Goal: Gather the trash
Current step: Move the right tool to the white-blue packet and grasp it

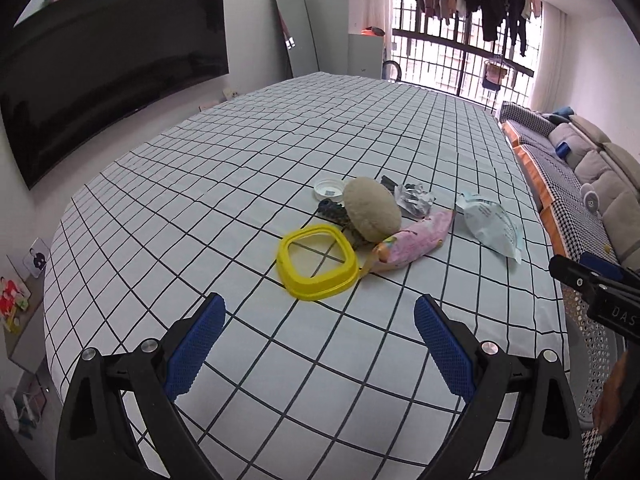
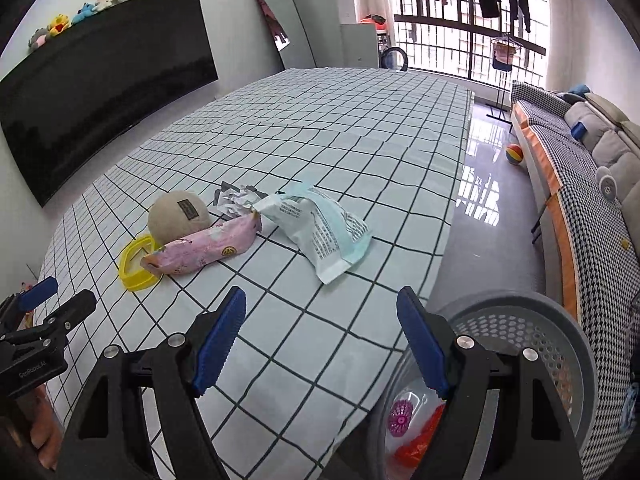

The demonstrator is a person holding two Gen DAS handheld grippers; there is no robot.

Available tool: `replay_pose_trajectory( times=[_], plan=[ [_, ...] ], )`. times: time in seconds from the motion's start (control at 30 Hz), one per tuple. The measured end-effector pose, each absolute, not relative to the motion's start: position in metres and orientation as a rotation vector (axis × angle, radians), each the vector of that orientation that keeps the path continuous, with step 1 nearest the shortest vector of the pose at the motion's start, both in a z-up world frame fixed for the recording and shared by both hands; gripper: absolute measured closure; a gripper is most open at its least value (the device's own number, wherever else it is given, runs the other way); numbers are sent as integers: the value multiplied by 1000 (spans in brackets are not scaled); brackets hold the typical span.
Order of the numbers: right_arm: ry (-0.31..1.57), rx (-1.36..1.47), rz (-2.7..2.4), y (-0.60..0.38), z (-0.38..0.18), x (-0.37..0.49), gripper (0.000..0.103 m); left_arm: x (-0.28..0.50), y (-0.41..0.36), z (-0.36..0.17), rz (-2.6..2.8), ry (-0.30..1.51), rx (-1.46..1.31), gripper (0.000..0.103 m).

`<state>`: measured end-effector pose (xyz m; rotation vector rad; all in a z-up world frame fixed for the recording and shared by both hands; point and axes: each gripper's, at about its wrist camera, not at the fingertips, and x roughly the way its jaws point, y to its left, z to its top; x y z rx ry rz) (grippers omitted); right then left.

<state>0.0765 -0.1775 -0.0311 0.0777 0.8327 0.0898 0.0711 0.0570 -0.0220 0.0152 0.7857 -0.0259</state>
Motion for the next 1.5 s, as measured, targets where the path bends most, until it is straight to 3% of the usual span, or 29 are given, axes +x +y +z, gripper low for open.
replay_pose_trajectory(
  times=[0.5,1.23,1.5],
  plan=[
    [973,-92,164,-165,-52,172,29,87,75,-27,29,808,-8,9],
    [1083,-142,264,-165,-85,224,29,96,83,-38,37,846,-42,9],
    [1075,-136,267,-154,-84,212,41,96,88,-42,49,866,-62,9]
  ],
)
